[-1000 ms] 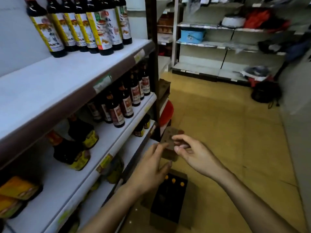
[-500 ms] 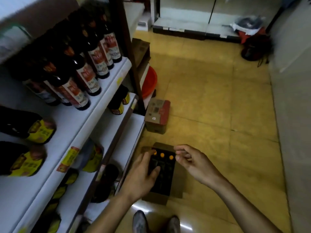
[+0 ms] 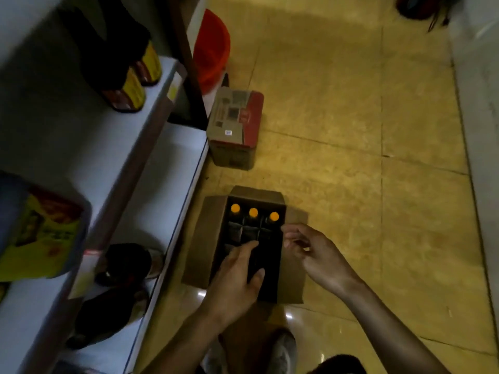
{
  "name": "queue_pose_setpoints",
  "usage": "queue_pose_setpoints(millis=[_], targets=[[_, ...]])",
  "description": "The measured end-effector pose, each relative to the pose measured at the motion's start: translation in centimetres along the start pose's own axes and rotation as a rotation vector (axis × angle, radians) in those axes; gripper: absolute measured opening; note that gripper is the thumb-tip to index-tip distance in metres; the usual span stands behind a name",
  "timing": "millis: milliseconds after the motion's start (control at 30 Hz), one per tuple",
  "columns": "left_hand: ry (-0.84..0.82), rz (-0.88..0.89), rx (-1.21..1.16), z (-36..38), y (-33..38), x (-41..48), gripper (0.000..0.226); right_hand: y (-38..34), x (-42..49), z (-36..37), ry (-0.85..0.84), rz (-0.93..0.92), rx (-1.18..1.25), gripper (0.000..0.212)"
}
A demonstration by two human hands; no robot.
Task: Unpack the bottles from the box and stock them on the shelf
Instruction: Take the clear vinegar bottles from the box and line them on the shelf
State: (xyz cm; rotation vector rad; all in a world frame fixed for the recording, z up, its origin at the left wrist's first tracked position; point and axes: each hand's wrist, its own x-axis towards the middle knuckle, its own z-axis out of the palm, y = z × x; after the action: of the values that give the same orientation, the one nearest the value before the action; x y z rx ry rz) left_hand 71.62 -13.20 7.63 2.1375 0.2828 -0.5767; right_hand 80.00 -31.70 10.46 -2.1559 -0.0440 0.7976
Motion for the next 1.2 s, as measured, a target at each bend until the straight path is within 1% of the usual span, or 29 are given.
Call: queue_pose_setpoints(millis=[200, 300, 433, 533, 667, 833, 967, 1200], targets=[[-0.017, 0.047, 0.040, 6.0, -8.8, 9.3, 0.059, 9.0, 9.9, 5.3, 0.042, -0.016, -0.129, 0.034], [-0.014, 0.089, 0.056, 7.4, -11.6, 13.5, 0.059, 11.7, 14.1, 6.4, 0.070, -0.061, -0.211, 0.037], [0.037, 0.152, 0.123, 8.7, -13.9, 18.1, 0.059, 15.1, 18.4, 7.9, 0.149, -0.153, -0.383, 0.043], [0.058, 0.206, 0.143, 9.7, -14.8, 19.7, 0.057, 16.8, 20.1, 8.6, 0.216, -0.239, -0.571, 0.047], [0.060, 0.243, 0.115, 10.5, -14.7, 20.7, 0.057, 16.9, 21.3, 8.6, 0.226, -0.292, -0.725, 0.053], [0.088, 0.238, 0.089, 10.5, -14.2, 21.6, 0.057, 17.0, 21.7, 8.3, 0.214, -0.299, -0.824, 0.053], [0.086, 0.231, 0.091, 10.8, -13.5, 21.9, 0.058, 17.5, 21.7, 8.6, 0.235, -0.328, -0.856, 0.051], [0.111, 0.283, 0.125, 11.0, -12.5, 22.3, 0.059, 17.4, 22.4, 9.5, 0.265, -0.338, -0.988, 0.042]])
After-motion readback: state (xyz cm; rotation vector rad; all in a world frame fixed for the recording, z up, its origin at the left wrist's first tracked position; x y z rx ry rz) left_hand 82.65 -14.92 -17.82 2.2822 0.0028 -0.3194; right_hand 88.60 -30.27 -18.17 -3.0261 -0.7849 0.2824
